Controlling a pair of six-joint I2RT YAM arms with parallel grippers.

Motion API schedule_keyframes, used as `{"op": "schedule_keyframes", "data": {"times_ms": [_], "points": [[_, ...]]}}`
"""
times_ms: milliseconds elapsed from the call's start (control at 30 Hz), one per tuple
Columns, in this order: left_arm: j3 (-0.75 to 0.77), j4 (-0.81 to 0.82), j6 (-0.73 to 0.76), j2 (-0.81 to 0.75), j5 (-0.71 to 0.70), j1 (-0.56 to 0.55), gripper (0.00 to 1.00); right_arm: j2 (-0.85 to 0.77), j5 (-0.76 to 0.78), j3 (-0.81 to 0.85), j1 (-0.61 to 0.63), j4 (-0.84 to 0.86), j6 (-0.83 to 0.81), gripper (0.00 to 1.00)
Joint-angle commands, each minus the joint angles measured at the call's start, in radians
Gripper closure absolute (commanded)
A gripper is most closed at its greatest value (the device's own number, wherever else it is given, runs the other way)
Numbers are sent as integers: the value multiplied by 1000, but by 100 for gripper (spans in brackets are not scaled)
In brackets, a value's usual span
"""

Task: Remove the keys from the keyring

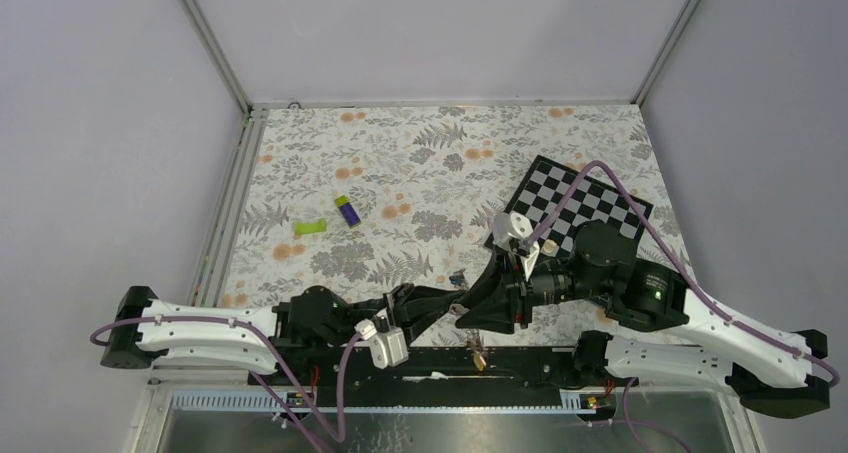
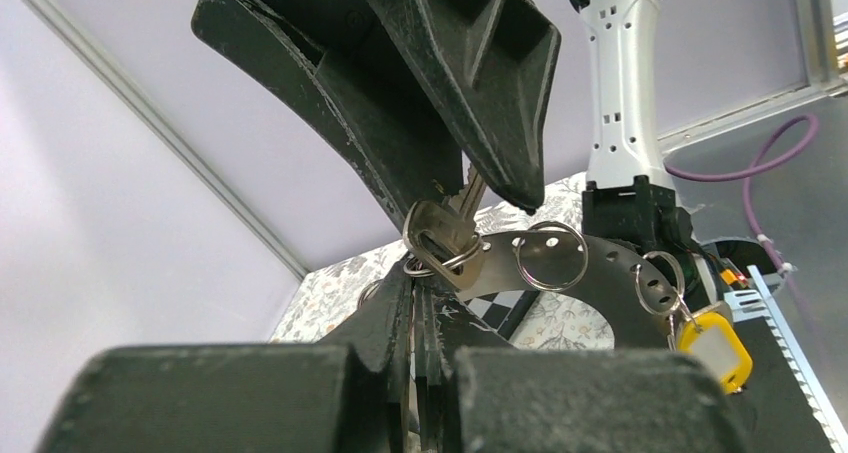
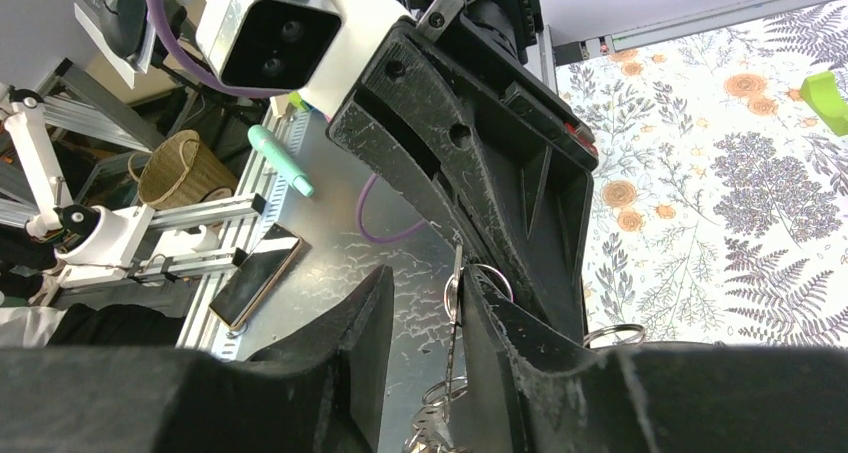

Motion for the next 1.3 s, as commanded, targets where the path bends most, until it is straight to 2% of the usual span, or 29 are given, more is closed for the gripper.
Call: {"op": "schedule_keyframes", "data": {"times_ms": [0,267,500,767,967,1167,1267], "points": [[-15,140,40,16,-140,11,100,33,-111,70,8,41,32,61],[-21,178,76,11,-181,11,100,32,-22,174,7,-176,-84,47],[-24,236,106,41,-214,11,100,74,-54,271,9,-297,-124,33],[-24,288,121,65,-237,11,100,127,-125,316,9,-372,-117,30],[-23,286,125,60,-239,11,100,141,-26,377,8,-518,-207,27],[-23,291,125,67,-242,11,100,131,95,418,8,-570,-297,25],[-20,296,125,76,-244,11,100,135,101,431,9,-572,-313,25]]}}
